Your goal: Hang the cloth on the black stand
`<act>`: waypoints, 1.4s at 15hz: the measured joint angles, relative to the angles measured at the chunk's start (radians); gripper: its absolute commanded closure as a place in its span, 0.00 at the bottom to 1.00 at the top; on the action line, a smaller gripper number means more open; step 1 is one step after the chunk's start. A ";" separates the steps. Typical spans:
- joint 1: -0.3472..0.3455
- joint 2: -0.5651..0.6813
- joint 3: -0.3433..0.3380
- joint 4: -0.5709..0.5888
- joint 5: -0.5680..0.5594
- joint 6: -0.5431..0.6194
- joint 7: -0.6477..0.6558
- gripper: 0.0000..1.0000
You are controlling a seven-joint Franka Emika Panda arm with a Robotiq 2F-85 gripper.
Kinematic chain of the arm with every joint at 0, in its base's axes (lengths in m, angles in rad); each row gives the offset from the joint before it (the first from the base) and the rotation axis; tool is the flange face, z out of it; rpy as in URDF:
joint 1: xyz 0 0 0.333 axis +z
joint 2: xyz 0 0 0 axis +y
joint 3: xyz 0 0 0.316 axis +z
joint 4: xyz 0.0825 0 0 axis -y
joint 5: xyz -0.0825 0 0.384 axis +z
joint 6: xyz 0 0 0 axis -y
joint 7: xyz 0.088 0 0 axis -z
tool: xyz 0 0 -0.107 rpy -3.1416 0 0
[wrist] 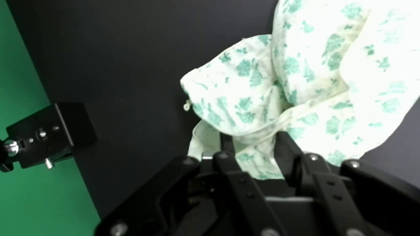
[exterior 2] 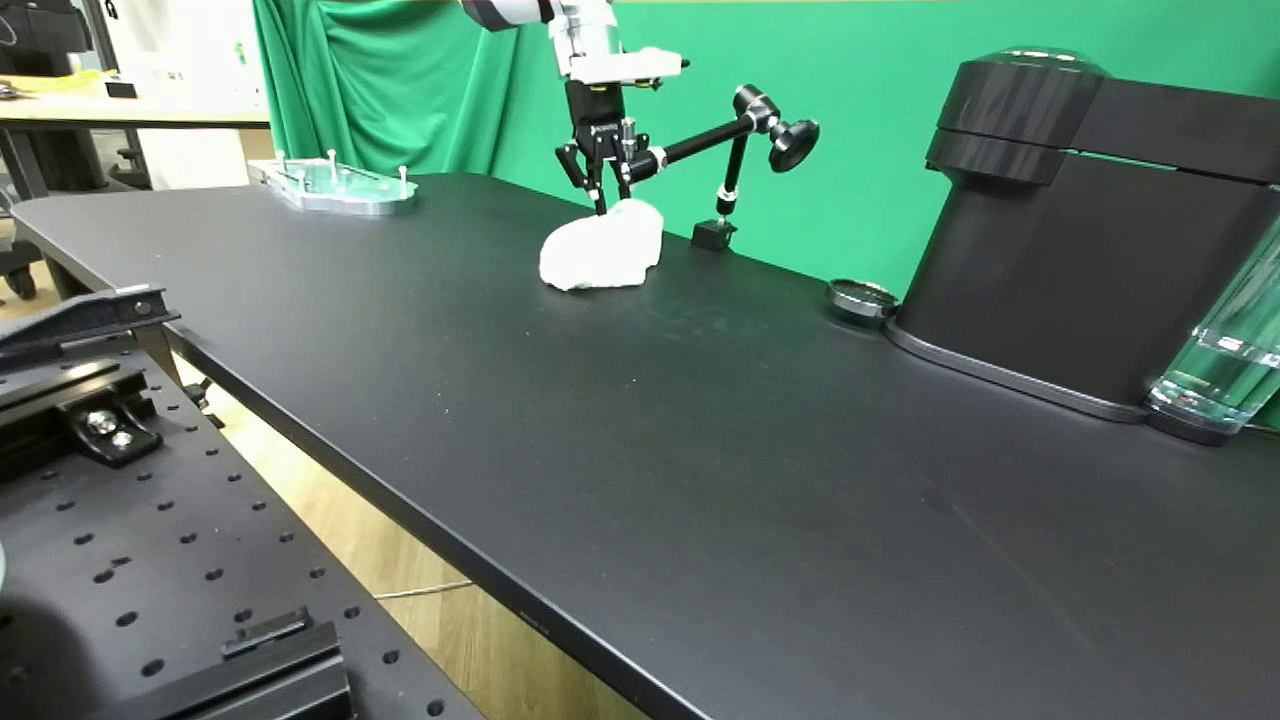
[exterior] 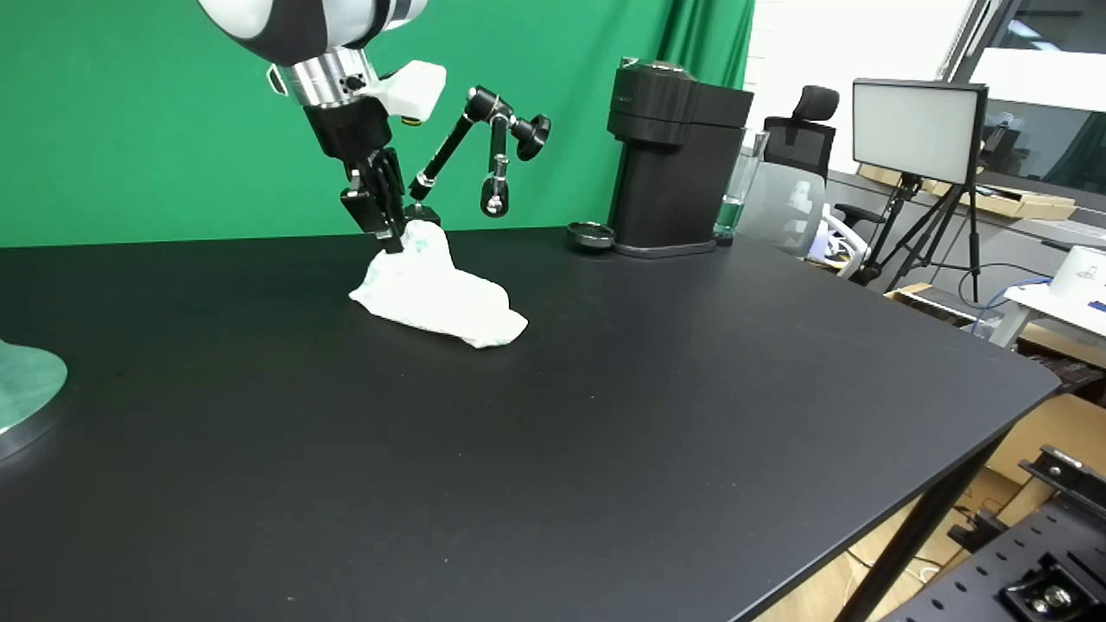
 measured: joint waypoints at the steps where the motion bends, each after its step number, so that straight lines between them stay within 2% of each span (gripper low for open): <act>1: 0.000 0.000 0.000 0.003 0.008 -0.003 -0.005 0.95; 3: 0.000 -0.001 0.002 0.009 0.024 -0.011 -0.012 1.00; 12: -0.004 -0.022 0.014 0.010 0.091 -0.033 -0.010 1.00; 17: 0.005 -0.097 0.016 0.002 0.101 -0.033 0.032 1.00; 21: 0.014 -0.196 0.009 -0.029 0.087 -0.024 0.117 1.00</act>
